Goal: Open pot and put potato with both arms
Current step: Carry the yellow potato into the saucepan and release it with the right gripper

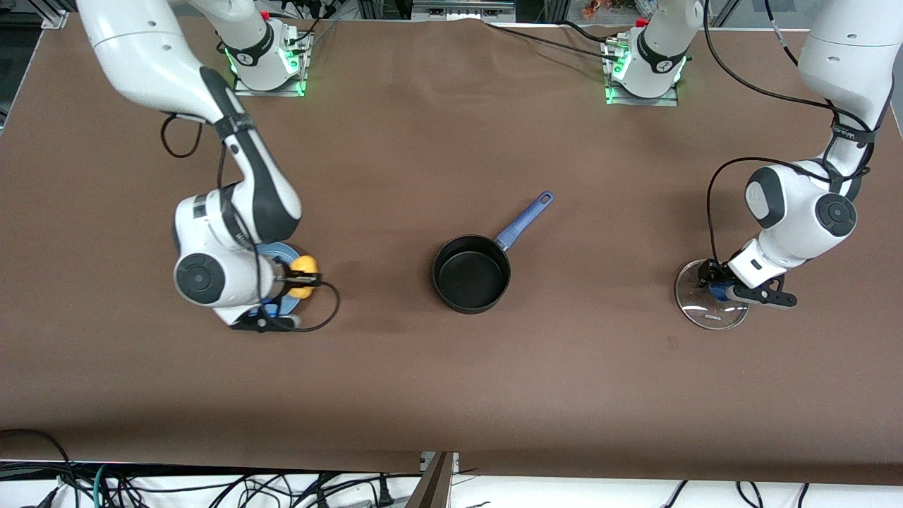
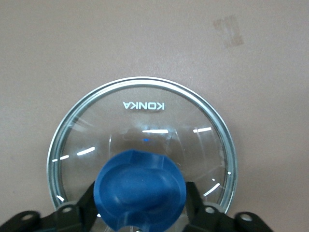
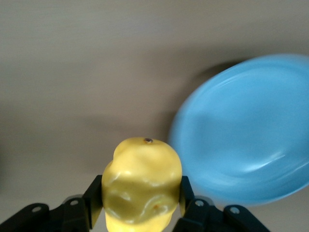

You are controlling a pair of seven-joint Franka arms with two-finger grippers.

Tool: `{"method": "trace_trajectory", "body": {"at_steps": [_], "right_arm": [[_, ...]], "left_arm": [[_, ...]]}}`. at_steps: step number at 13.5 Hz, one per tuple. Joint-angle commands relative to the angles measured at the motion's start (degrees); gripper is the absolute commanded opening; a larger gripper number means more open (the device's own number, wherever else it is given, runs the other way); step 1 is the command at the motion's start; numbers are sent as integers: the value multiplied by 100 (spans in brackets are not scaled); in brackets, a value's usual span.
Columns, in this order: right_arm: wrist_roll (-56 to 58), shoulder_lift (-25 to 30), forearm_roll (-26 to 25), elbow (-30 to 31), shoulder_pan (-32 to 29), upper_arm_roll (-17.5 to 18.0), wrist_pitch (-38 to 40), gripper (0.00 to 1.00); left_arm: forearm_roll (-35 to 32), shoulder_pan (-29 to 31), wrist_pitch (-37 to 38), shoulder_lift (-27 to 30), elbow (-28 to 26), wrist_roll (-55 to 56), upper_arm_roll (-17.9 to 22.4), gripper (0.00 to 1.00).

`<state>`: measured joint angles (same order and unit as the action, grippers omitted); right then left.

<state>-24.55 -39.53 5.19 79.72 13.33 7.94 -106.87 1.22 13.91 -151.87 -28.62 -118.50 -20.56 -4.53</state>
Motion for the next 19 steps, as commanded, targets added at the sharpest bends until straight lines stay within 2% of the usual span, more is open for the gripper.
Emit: {"method": "trace_trajectory", "body": {"at_steps": [1,3,6,9,10,11,12,14,16,19], "right_arm": [[-1311,-72,403,-421,371,295,114,0],[-2102,-212,561,-598,757,393,-332,0],[-2755,-511,870,-651,1355,411,-1719,3],[-2818,-854,870,-870,1663,402,-2618,10],[-2792,-898,861,-871,1673,402,-2698,20],[-2748,-898,826,-871,1664,393,-2708,46],[-2748,-890,774,-862,1664,384,-2690,99],[-2748,-759,729,-862,1612,375,-2472,100],[-2748,-566,703,-862,1516,375,-1989,100],[-2643,-188,686,-836,1148,271,-1287,100]], "left_arm": [[116,15,628,382,194,7,-40,100],[116,6,1901,646,799,104,-40,100],[45,-55,3318,1041,1574,209,-40,100],[19,-195,4679,1507,2049,1199,-31,100],[-77,-266,5137,1656,2259,1464,-31,100],[-252,-336,5603,1771,2540,1719,-40,100],[-358,-389,6025,1859,2830,1904,-48,100],[-333,-425,6607,1939,3314,1968,-48,100],[-385,-512,6872,2087,3640,1976,-40,100],[-254,-653,7058,2097,3632,2291,-84,100]]}}
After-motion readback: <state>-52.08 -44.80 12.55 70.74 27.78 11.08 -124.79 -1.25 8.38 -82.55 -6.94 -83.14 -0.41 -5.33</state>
